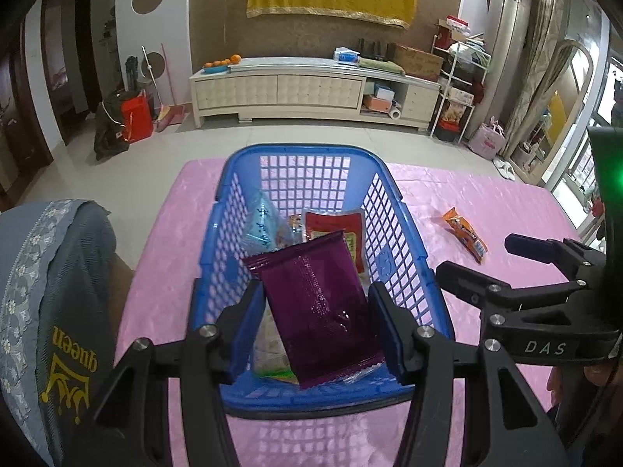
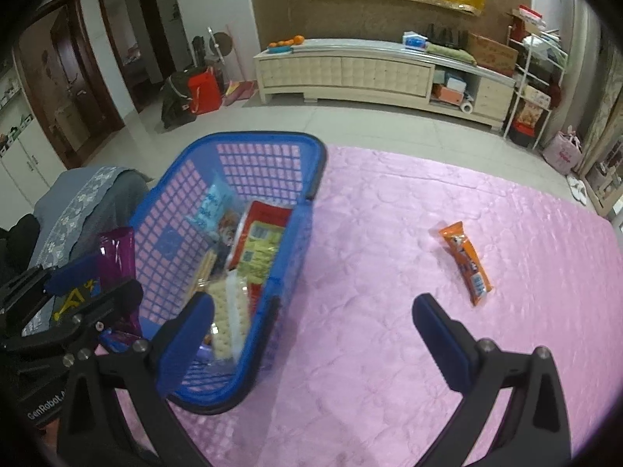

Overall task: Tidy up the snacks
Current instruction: 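Open the right tool to drop the cracker pack into the basket, then lower the purple pouch into the basket and open the left tool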

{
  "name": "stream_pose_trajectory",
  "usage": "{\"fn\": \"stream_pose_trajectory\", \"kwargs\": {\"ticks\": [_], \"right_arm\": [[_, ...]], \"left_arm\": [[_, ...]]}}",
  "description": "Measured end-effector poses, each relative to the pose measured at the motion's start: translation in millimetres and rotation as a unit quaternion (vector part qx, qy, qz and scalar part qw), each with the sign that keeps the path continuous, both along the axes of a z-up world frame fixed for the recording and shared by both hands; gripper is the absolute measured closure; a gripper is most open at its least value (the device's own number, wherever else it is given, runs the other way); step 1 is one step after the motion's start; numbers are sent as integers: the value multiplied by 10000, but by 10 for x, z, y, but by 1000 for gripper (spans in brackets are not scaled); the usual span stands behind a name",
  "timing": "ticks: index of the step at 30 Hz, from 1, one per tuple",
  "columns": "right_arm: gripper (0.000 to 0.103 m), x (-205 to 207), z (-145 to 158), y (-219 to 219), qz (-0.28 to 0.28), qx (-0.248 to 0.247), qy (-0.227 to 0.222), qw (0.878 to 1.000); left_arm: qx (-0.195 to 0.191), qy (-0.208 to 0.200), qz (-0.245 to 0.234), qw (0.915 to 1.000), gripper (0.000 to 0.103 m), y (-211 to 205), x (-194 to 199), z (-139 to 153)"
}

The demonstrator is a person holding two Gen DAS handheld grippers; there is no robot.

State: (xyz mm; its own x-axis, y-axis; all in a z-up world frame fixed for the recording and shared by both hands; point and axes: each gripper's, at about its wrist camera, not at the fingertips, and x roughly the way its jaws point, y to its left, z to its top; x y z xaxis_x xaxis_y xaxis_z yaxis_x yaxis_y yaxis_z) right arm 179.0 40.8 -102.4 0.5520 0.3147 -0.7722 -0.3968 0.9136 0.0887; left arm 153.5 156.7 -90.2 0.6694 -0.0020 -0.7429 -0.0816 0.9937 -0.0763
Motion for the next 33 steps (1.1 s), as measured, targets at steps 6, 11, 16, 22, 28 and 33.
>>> {"fn": "stream_pose_trajectory", "kwargs": {"ticks": [6,11,16,22,28,33], "right_arm": [[0,102,-136,-121,-138,45,151,9998],[0,142,-188,-211,-249,103,170,9995],[0,132,-187,-280,-356,183,127,9991],[0,44,-110,-408,-379,351,156,9985],[0,-174,71,-568,-363,459,5,9983],[0,-451,250,-768,-371,738,-130,9965]], "left_arm": [[20,237,-137,9996,51,-66,179,-165],[80,269,-192,9994,50,-109,274,-204],[44,320,-99,9994,43,-99,302,-221],[-167,280,-87,9994,34,-66,152,-182],[-88,138,-104,9998,31,-208,-95,-4],[36,-71,-147,9999,31,-415,-394,122]]}}
